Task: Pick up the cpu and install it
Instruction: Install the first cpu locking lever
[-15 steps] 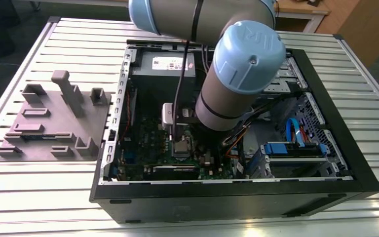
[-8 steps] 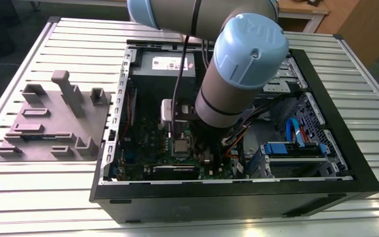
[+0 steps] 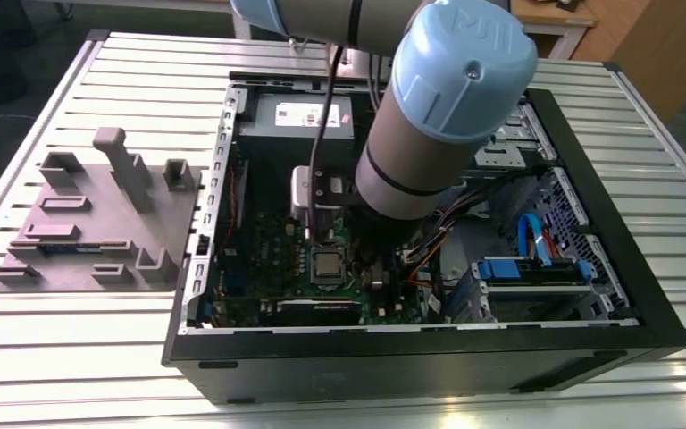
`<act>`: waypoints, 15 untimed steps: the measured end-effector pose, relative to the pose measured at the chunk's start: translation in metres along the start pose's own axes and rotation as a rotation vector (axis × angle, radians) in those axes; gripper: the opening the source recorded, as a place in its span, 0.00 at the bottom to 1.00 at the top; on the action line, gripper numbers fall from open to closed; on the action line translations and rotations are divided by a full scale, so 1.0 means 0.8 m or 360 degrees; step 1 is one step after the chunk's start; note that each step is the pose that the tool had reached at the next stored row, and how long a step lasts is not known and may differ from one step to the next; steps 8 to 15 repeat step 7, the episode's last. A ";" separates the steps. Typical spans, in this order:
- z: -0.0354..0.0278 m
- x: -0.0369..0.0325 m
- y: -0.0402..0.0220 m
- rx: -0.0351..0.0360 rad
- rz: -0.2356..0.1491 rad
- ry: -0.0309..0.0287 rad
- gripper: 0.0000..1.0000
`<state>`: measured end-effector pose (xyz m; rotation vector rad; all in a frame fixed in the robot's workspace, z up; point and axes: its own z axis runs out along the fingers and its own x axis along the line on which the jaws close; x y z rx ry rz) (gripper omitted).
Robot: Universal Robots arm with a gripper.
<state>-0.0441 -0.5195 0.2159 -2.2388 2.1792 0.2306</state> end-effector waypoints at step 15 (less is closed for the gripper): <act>-0.0012 -0.0001 0.0001 0.0000 0.0000 -0.00025 0.10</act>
